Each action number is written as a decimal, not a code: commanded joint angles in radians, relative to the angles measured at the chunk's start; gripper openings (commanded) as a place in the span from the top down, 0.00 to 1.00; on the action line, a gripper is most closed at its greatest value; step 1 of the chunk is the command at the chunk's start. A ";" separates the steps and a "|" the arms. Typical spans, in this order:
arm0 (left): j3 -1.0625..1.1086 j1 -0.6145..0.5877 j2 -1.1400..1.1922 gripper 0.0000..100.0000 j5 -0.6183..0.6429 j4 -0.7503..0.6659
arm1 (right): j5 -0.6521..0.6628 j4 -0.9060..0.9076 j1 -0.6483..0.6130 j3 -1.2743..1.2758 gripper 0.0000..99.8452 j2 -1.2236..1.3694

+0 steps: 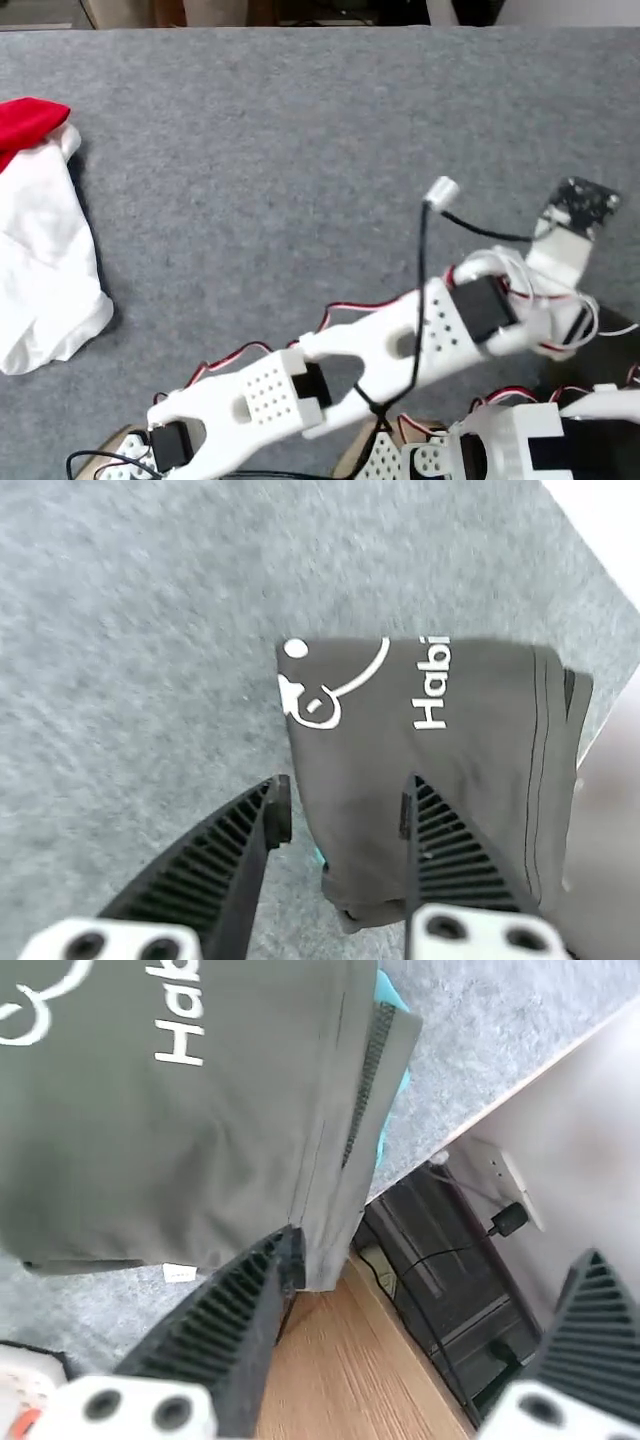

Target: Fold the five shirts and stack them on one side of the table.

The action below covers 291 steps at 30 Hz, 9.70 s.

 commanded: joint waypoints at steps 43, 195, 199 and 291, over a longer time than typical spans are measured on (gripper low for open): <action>1.421 -1.898 -0.825 0.84 -0.614 0.308 | -0.025 0.149 -0.970 0.269 0.95 -0.143; 2.005 -2.038 -1.279 0.71 -0.767 -0.209 | -0.069 -0.008 -2.396 0.932 0.83 -0.596; 2.156 -2.035 -1.356 0.71 -0.663 -0.310 | -0.069 -0.167 -2.399 0.987 0.83 -0.481; 2.466 -1.959 -1.593 0.70 -0.422 -0.661 | 0.040 0.025 -1.897 0.051 1.00 -0.128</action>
